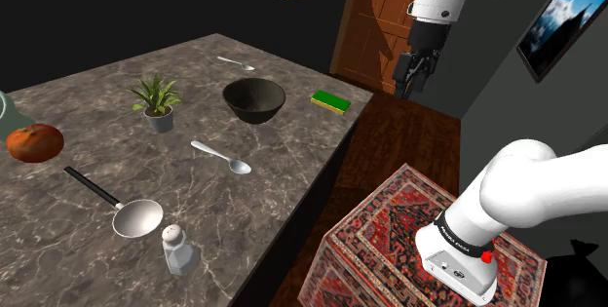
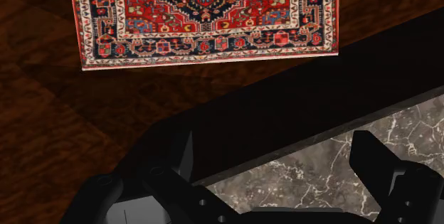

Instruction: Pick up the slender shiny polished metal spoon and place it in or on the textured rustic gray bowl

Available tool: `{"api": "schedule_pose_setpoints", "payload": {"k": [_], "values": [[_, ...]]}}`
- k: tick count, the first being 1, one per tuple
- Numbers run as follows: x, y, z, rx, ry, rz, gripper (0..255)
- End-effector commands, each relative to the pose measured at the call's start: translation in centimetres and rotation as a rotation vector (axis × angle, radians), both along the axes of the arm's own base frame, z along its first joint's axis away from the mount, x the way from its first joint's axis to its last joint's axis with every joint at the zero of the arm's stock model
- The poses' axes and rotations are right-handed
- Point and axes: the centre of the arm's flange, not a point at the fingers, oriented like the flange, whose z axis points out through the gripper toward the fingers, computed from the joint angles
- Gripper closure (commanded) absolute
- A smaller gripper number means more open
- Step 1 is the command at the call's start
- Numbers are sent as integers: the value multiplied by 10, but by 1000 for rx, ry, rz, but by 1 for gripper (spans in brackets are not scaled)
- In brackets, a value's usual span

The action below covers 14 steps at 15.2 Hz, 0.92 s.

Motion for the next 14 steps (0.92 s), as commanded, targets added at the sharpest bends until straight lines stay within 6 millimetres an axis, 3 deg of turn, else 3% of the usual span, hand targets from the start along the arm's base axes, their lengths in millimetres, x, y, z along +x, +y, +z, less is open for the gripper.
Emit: {"api": "schedule_pose_setpoints", "payload": {"k": [1,14], "values": [[0,0,0,0,0,0,0],[114,110,-66,32,0,130,0]]}}
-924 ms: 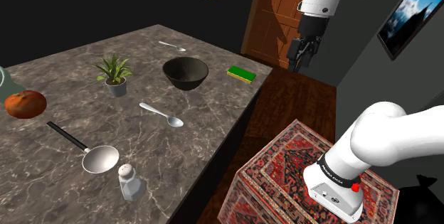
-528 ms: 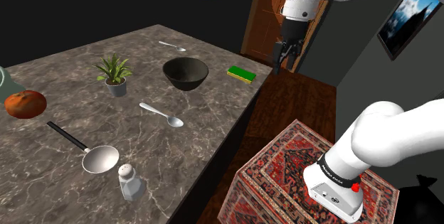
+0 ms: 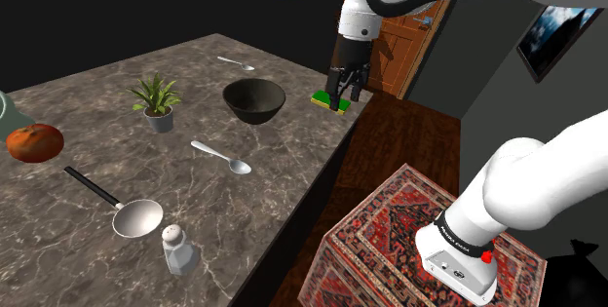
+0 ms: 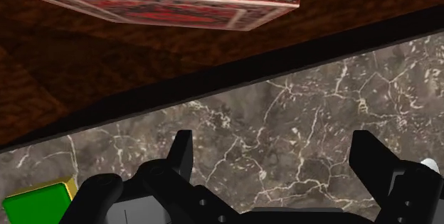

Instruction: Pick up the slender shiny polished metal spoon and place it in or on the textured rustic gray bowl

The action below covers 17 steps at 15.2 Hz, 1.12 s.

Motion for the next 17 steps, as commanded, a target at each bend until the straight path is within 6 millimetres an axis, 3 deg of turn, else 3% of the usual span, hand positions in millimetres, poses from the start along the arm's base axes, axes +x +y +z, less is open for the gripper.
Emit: {"api": "schedule_pose_setpoints", "payload": {"k": [1,17], "values": [[18,22,-12,7,0,20,0],[135,180,-87,46,0,181,0]]}}
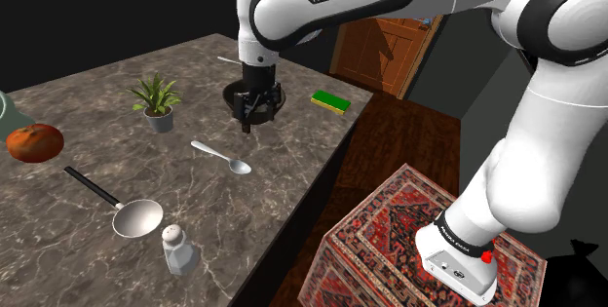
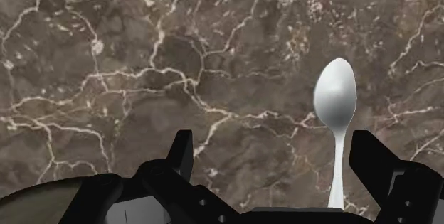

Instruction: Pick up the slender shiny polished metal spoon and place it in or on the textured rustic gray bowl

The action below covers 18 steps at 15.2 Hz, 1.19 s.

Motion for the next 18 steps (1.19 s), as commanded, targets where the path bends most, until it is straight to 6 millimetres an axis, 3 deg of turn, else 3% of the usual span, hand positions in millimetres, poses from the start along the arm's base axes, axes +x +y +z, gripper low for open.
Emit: {"api": "schedule_pose_setpoints", "payload": {"k": [1,8,15,18], "values": [[13,22,-10,6,0,20,0],[54,97,-40,23,0,89,0],[48,101,-76,23,0,89,0],[47,101,-79,23,0,89,0]]}}
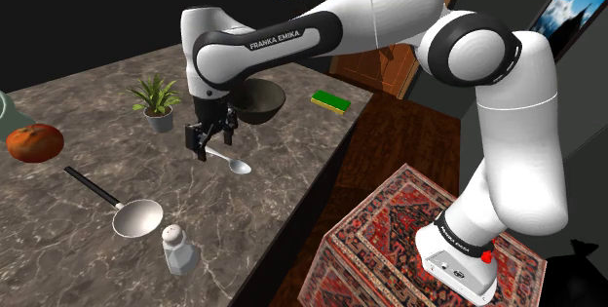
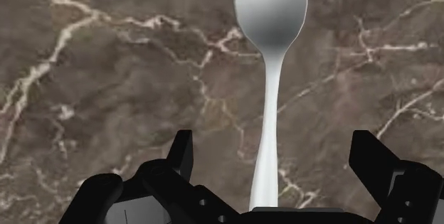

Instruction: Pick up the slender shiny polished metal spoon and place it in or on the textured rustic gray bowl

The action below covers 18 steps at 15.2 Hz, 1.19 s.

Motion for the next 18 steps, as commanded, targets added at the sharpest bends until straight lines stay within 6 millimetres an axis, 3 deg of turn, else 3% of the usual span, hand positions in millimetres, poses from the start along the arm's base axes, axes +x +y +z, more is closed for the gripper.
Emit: {"api": "schedule_pose_setpoints", "payload": {"k": [1,6,7,16,18], "values": [[0,0,-1,0,0,0,0],[0,0,-1,0,0,0,0],[0,0,-1,0,0,0,255],[0,0,-1,0,0,0,255],[0,0,10,0,0,0,255]]}}
